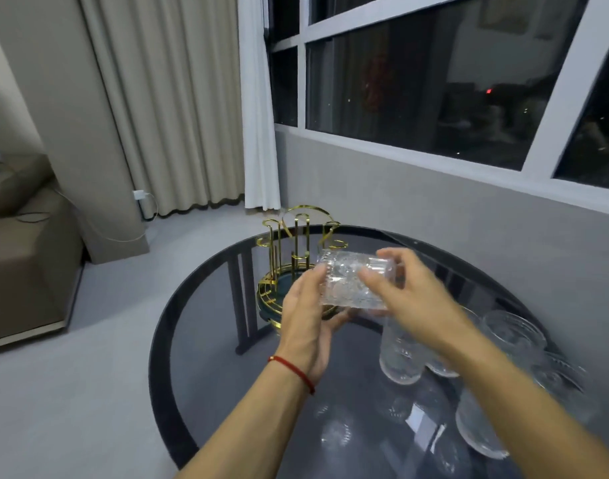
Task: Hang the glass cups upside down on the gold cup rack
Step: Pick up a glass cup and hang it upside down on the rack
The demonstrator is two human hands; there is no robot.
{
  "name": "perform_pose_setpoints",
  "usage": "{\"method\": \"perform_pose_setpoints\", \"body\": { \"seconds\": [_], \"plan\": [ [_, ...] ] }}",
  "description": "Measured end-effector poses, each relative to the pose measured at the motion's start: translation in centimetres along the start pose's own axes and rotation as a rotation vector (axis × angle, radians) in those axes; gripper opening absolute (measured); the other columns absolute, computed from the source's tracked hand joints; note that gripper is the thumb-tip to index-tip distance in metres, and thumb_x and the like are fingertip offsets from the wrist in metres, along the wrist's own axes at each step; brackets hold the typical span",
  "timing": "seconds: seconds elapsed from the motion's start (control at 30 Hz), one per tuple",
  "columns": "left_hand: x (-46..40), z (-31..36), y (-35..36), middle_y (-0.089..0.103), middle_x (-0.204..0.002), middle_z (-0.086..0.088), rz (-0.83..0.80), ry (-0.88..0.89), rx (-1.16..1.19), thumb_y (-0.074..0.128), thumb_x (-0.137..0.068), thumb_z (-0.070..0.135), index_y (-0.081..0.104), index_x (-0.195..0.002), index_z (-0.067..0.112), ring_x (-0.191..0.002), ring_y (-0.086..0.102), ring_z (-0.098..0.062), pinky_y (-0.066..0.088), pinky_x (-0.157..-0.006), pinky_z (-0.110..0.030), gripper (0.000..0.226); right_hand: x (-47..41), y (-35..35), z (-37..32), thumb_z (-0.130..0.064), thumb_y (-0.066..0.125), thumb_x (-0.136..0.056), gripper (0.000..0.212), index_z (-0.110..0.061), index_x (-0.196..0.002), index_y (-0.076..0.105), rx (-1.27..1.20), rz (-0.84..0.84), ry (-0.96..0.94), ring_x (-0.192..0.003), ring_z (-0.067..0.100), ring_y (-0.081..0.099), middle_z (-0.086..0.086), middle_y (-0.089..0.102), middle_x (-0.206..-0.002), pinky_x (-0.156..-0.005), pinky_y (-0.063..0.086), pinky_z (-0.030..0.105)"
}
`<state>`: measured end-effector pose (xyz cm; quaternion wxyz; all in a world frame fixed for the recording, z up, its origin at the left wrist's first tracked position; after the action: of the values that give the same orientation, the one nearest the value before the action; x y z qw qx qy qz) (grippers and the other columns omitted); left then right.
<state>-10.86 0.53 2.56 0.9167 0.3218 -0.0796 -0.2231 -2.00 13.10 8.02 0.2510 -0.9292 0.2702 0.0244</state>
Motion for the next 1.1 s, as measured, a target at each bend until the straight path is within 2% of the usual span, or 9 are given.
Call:
{"method": "perform_pose_setpoints", "body": {
  "seconds": [0.03,0.1,0.2,0.27,0.43,0.6,0.83,1.0,1.1],
  "plan": [
    [-0.3,0.0,-0.2,0.073,-0.117,-0.014,0.007,0.011,-0.088,0.06,-0.098,0.041,0.069,-0.119,0.011,-0.107,0.069,-0.029,0.06,-0.089,-0.052,0.038,-0.9,-0.9,-0.3,-0.069,0.07,-0.081,0.067,-0.036,-0.137,0.055,0.032,0.009,0.01,-0.092,0.01,0.078,-0.005,0.069,-0.128,-0.09,0.065,0.049],
    [-1.0,0.0,-1.8,0.072,-0.11,-0.004,0.054,0.128,-0.508,0.053,-0.1,0.046,0.071,-0.107,0.022,-0.104,0.067,-0.02,0.061,-0.087,-0.045,0.031,-3.0,-2.9,-0.8,-0.08,0.067,-0.066,0.082,-0.036,-0.134,0.055,0.106,0.088,0.015,-0.101,0.014,0.076,-0.004,0.068,-0.129,-0.094,0.062,0.054],
    [-1.8,-0.3,-5.5,0.065,-0.107,0.005,0.123,0.492,-1.297,0.064,-0.093,0.028,0.07,-0.102,0.021,-0.109,0.058,-0.016,0.051,-0.093,-0.033,0.013,-7.0,-5.5,-1.5,-0.082,0.066,-0.06,0.092,-0.031,-0.136,0.055,0.226,0.251,0.016,-0.116,0.027,0.069,0.004,0.068,-0.135,-0.101,0.058,0.055],
    [-2.4,-1.3,-7.5,0.064,-0.114,0.001,0.119,0.544,-1.534,0.069,-0.086,0.02,0.071,-0.109,0.017,-0.117,0.054,-0.02,0.049,-0.098,-0.035,0.023,-10.3,-5.8,-2.0,-0.078,0.07,-0.063,0.089,-0.031,-0.138,0.055,0.199,0.291,0.007,-0.12,0.029,0.068,0.005,0.066,-0.14,-0.102,0.058,0.056],
    [-3.8,-3.7,-10.6,0.042,-0.152,0.002,0.08,0.356,-1.683,0.063,-0.09,0.037,0.054,-0.138,0.029,-0.146,0.028,-0.02,0.034,-0.115,-0.041,0.049,-19.3,-2.2,-3.9,-0.056,0.079,-0.079,0.073,-0.027,-0.143,0.056,0.136,0.222,-0.083,-0.122,0.027,0.066,0.005,0.063,-0.144,-0.104,0.057,0.056],
    [-4.5,-3.7,-11.3,0.036,-0.157,0.008,0.1,0.315,-1.685,0.059,-0.09,0.04,0.047,-0.14,0.034,-0.15,0.021,-0.017,0.036,-0.115,-0.042,0.052,-25.5,2.6,-5.4,-0.051,0.081,-0.083,0.077,-0.021,-0.148,0.053,0.212,0.015,-0.128,-0.117,0.027,0.067,0.012,0.064,-0.141,-0.099,0.06,0.05],
    [-4.5,-4.0,-11.6,0.026,-0.164,0.008,0.083,0.251,-1.688,0.057,-0.091,0.042,0.039,-0.145,0.036,-0.154,0.012,-0.019,0.027,-0.122,-0.044,0.057,-28.3,7.1,-5.2,-0.03,0.086,-0.086,0.059,-0.022,-0.141,0.065,0.299,-0.271,-0.152,-0.116,0.024,0.061,0.003,0.062,-0.131,-0.071,0.052,0.027],
    [-4.6,-4.3,-11.6,0.025,-0.165,0.008,0.09,0.253,-1.694,0.056,-0.091,0.043,0.037,-0.146,0.036,-0.155,0.01,-0.019,0.024,-0.124,-0.043,0.058,-28.2,8.8,-3.6,-0.028,0.092,-0.078,0.062,-0.026,-0.136,0.069,0.336,-0.453,-0.156,-0.127,0.026,0.059,-0.001,0.066,-0.133,-0.102,0.053,0.044],
    [-4.6,-4.3,-11.6,0.025,-0.165,0.007,0.088,0.265,-1.703,0.057,-0.091,0.042,0.036,-0.146,0.036,-0.155,0.01,-0.019,0.023,-0.124,-0.043,0.059,-28.4,9.1,-3.2,-0.028,0.093,-0.077,0.066,-0.026,-0.137,0.068,0.373,-0.524,-0.144,-0.128,0.028,0.06,0.001,0.066,-0.137,-0.103,0.051,0.043]
  ]
}}
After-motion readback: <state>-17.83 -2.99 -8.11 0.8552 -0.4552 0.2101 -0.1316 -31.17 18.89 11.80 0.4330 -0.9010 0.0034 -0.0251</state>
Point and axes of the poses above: each hand's wrist, its own x-axis away from the middle knuckle, its own y-axis out of the palm, z = x × y, the point moved 4 cm from there along -x, towards the middle knuckle
